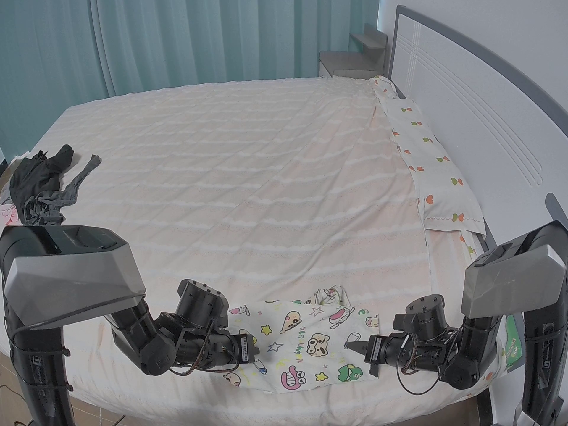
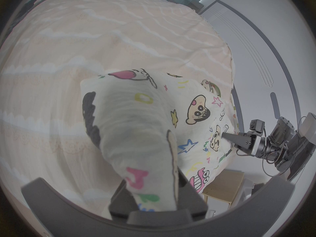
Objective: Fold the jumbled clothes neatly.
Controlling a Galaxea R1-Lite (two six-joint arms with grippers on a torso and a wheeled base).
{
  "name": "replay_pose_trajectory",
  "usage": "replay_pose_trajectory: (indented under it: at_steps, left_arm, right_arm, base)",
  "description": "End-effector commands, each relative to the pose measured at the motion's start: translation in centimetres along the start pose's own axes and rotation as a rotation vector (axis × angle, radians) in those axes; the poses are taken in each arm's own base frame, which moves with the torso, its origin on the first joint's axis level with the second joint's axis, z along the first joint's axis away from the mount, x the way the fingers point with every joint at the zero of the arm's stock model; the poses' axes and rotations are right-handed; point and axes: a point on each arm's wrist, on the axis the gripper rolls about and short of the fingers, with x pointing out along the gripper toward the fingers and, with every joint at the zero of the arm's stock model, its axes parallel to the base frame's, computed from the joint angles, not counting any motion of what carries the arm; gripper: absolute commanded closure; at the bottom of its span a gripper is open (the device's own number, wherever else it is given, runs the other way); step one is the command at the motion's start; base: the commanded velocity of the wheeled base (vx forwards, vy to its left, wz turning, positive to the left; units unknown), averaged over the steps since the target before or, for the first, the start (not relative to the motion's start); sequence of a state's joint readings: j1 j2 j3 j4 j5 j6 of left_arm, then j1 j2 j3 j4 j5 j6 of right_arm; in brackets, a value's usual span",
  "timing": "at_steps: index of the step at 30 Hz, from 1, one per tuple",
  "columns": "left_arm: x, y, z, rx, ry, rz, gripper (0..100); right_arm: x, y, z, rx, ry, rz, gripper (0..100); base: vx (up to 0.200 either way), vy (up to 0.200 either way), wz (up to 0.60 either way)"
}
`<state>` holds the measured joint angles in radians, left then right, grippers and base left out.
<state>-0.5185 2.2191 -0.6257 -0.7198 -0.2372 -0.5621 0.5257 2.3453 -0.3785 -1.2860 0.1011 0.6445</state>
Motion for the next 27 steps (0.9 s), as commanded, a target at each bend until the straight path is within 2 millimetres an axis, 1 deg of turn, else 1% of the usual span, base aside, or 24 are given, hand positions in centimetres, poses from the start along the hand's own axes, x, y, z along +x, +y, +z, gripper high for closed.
replay_pose_trajectory:
  at_steps: [1, 4, 9, 14, 18, 21, 27]
  left_arm:
    - [0.0, 0.2, -0.3, -0.003, 0.010, 0.000, 100]
    - [-0.2, 0.3, -0.6, -0.001, 0.013, 0.004, 100]
    - [-0.8, 0.5, -1.1, 0.005, -0.042, -0.029, 100]
    - [-1.0, 0.5, -1.3, -0.001, -0.062, -0.040, 100]
    - [-0.9, 0.6, -1.3, -0.003, -0.067, -0.033, 100]
    - [-0.7, 0.7, -1.1, 0.002, -0.099, 0.005, 100]
    - [-0.5, 0.6, -1.1, 0.005, -0.117, 0.002, 100]
  right_arm:
    - [-0.2, -0.1, -0.1, 0.001, 0.009, -0.002, 0]
    - [-0.5, -0.3, -0.2, 0.008, 0.013, -0.011, 0]
    - [-1.9, -0.3, -0.3, 0.009, 0.016, -0.016, 0]
    - [-2.7, -0.3, -0.5, 0.010, 0.019, -0.020, 0]
    - [-2.9, -0.4, -0.6, 0.010, 0.020, -0.023, 0]
    - [-3.0, -0.3, -0.6, 0.011, 0.020, -0.021, 0]
    - [-2.9, -0.2, -0.6, 0.008, 0.019, -0.018, 0]
  base:
    - [0.000, 0.000, 0.00]
    - [0.000, 0.000, 0.00]
    - [0.000, 0.000, 0.00]
    - [0.000, 0.000, 0.00]
    - [0.000, 0.000, 0.00]
    - [0.000, 0.000, 0.00]
    - [0.000, 0.000, 0.00]
